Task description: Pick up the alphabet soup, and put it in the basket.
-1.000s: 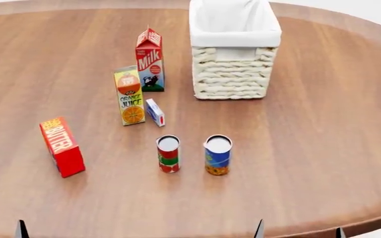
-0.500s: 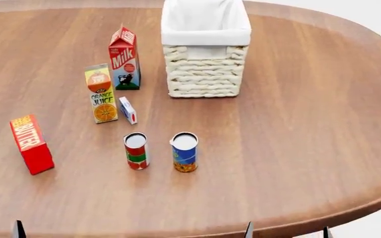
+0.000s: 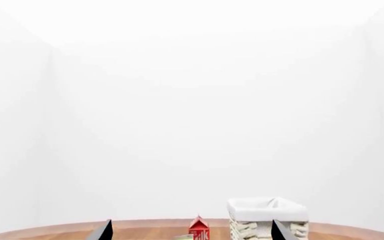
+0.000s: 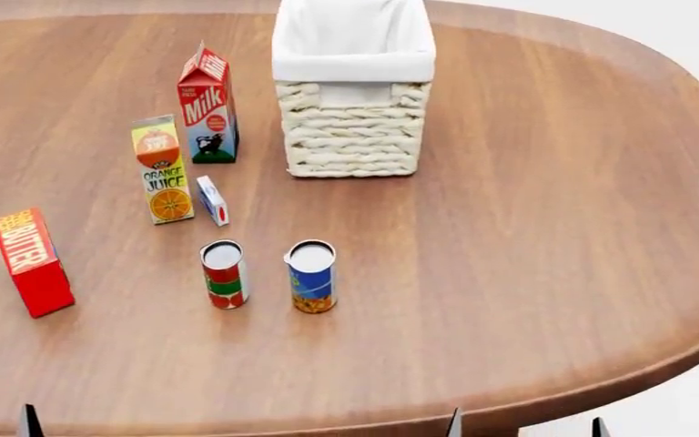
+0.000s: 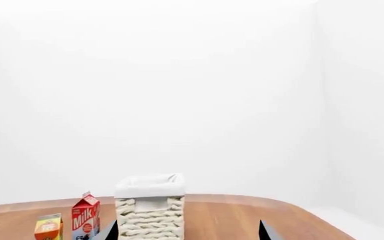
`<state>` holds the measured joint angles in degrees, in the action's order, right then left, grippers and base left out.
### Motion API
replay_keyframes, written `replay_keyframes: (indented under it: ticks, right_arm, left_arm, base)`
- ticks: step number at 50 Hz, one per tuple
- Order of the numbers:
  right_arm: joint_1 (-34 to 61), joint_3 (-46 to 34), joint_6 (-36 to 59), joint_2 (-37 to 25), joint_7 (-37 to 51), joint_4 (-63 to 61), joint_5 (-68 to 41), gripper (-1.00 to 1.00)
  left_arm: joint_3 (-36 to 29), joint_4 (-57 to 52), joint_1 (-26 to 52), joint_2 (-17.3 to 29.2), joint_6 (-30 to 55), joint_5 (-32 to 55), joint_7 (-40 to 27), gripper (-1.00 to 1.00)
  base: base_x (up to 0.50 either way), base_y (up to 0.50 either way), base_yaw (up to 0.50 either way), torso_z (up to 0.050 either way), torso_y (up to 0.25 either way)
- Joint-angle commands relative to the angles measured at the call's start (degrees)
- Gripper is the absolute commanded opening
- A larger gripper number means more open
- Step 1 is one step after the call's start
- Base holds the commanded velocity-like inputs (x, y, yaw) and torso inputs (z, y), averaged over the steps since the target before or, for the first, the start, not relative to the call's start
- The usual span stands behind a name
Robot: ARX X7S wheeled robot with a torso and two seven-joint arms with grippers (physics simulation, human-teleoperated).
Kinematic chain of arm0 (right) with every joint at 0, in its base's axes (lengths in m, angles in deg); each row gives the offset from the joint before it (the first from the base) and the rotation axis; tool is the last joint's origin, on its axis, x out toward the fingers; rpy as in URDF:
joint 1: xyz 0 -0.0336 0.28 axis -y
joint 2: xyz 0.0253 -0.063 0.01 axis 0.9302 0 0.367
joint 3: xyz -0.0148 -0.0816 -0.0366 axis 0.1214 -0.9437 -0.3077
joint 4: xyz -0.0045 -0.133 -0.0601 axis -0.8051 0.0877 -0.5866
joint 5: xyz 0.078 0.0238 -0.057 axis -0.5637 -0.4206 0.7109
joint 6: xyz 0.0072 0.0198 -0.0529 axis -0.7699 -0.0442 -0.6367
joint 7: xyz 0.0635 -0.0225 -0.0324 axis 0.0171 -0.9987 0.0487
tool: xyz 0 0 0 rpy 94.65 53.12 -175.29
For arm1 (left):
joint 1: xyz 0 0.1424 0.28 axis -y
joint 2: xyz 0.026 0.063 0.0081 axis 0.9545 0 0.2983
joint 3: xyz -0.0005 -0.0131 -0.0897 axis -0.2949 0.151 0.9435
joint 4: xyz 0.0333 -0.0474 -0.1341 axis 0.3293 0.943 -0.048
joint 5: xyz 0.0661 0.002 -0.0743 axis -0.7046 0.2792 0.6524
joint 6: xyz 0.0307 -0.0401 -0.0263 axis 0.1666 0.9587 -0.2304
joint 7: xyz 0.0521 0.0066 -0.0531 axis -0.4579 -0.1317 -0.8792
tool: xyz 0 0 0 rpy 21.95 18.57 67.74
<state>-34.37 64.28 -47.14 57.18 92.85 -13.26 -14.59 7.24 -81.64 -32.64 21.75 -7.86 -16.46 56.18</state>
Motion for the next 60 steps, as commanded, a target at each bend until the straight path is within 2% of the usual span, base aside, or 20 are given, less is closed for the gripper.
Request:
replay_keyframes:
  ticks: [1, 15, 60]
  right_arm:
    - [-1.1, -0.3, -4.8, -0.1, 0.4, -0.1, 2.5, 1.0]
    - [-0.3, -0.6, -1.8, -0.7, 0.6, -0.1, 1.0, 1.0]
    - [-0.4, -1.9, -2.3, -1.7, 1.5, -0.2, 0.6, 1.0]
  left_arm:
    - [-0.2, -0.2, -0.2, 0.3, -0.4, 0.0, -0.5, 1.0]
    - [-0.6, -0.1, 0.2, 0.6, -0.1, 0.0, -1.0, 1.0]
    - [-1.3, -0.4, 0.0, 1.7, -0.5, 0.0, -2.6, 1.0]
  base:
    - [0.0, 0.0, 0.0, 0.0, 0.0]
    - [0.29, -0.02, 0.0, 0.0, 0.0]
    - [0.21, -0.03, 0.0, 0.0, 0.0]
